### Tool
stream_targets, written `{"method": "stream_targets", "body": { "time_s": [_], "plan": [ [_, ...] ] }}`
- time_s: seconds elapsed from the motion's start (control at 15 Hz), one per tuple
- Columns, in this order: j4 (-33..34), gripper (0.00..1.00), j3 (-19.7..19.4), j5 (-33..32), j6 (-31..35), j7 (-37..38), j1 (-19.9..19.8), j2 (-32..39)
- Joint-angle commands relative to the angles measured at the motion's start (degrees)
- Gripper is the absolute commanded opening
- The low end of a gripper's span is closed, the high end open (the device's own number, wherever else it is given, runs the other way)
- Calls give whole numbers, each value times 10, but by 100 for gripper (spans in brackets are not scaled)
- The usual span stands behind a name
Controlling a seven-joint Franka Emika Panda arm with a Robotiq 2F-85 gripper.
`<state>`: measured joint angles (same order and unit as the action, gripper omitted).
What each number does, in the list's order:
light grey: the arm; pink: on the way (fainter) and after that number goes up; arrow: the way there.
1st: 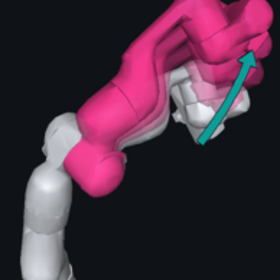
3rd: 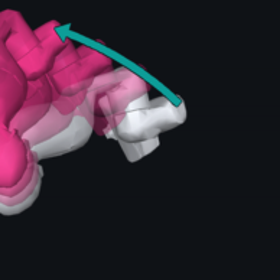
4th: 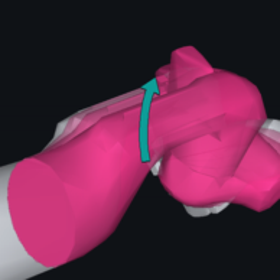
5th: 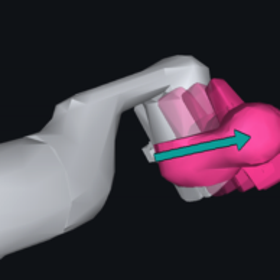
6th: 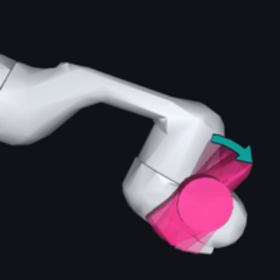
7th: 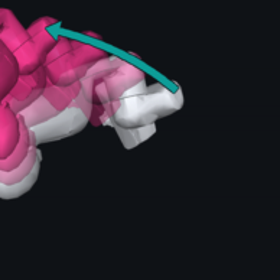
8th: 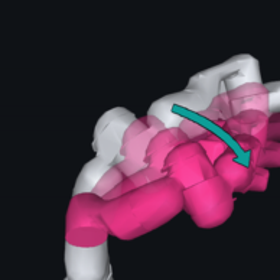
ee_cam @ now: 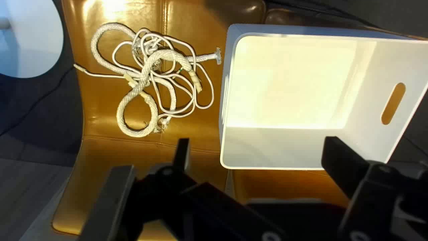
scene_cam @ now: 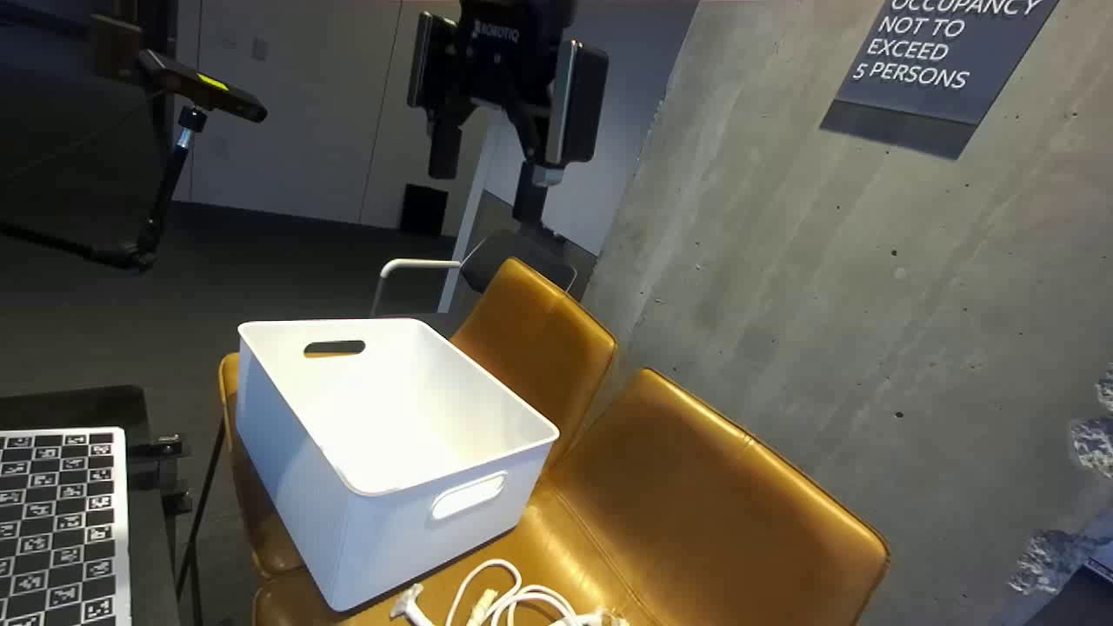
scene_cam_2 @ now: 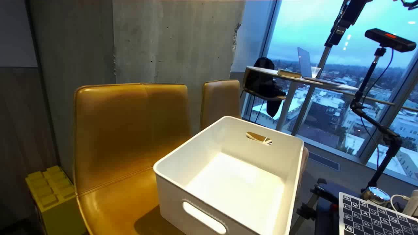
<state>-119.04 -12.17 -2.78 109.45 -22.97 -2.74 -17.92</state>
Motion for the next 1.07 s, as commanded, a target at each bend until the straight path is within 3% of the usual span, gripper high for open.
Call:
{"method": "stream_targets", "body": {
  "time_s": [0.0, 0.53, 1.0],
  "plan": [
    [2, 100, 6, 2, -1, -2, -7, 1],
    [-7, 100, 3, 7, 29, 7, -10, 16],
    [-46, 100, -6, 32, 213, 80, -47, 121]
  ]
}}
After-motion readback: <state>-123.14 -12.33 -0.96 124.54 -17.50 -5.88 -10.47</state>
